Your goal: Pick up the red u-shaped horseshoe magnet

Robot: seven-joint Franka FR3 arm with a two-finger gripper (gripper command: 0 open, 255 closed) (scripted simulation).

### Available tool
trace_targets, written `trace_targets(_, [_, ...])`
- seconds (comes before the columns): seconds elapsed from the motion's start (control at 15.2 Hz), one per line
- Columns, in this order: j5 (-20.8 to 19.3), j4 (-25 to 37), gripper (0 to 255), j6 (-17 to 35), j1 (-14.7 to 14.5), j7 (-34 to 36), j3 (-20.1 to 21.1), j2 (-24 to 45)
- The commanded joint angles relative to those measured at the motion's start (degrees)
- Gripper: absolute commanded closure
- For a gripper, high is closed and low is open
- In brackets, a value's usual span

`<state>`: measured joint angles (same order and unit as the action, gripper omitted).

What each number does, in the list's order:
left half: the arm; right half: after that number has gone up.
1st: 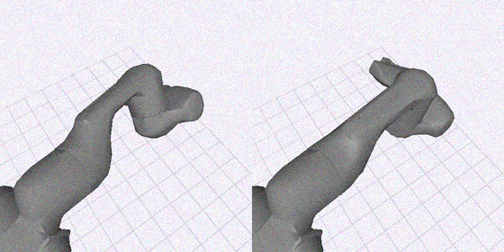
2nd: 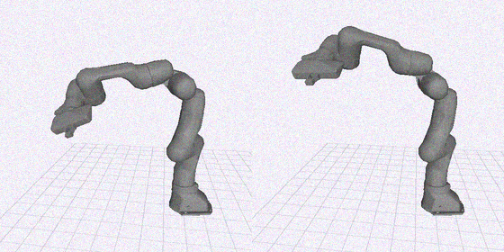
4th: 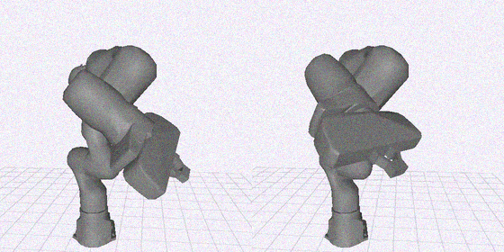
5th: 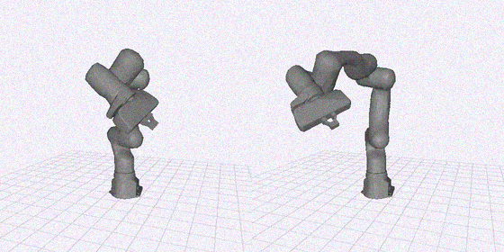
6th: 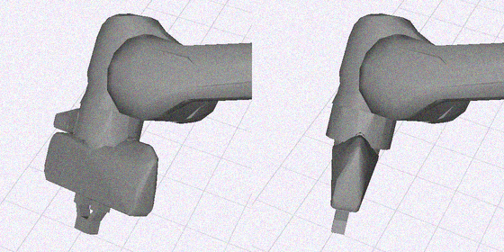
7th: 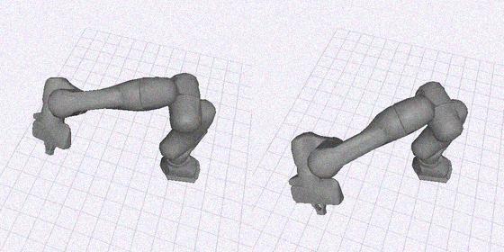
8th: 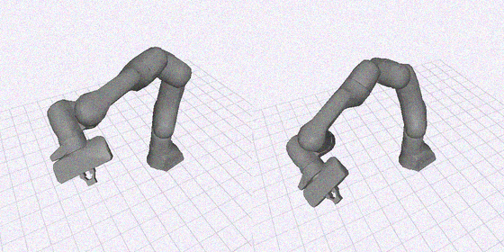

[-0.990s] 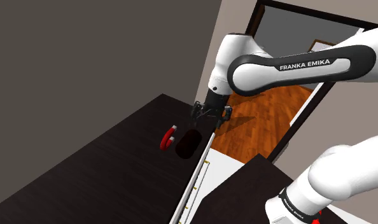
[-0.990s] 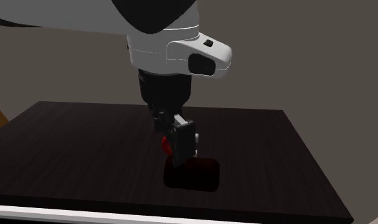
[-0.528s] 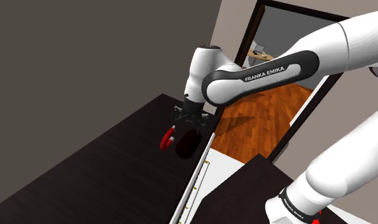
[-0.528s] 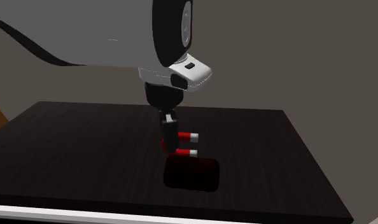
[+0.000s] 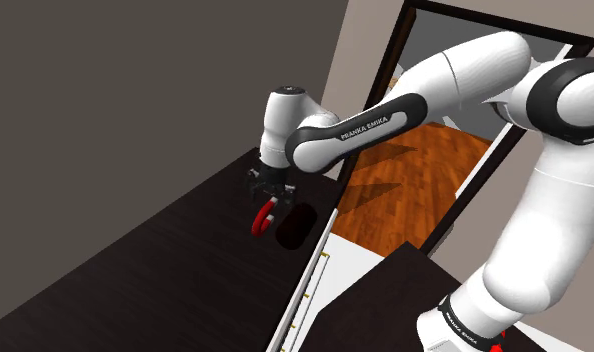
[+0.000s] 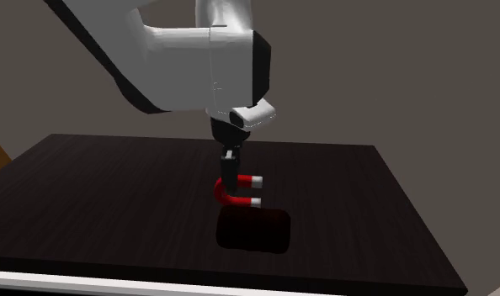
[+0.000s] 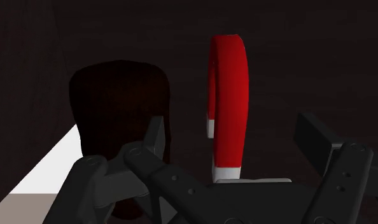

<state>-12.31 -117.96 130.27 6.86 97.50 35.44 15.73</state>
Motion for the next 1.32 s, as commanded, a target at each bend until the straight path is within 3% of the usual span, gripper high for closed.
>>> trace_targets(0.0, [-1.29, 0.26, 0, 1.0, -0.61, 1.59, -0.66, 1.53])
trace_targets(0.46, [-3.9, -0.6, 0, 4.33, -1.64, 3.33, -1.97, 4.56])
trace_targets(0.53, [-3.9, -0.64, 255, 4.39, -1.58, 3.25, -2.0, 4.56])
trace_targets(1.25, [-2.95, -0.34, 255, 3.15, -1.25, 2.7, -1.46, 3.45])
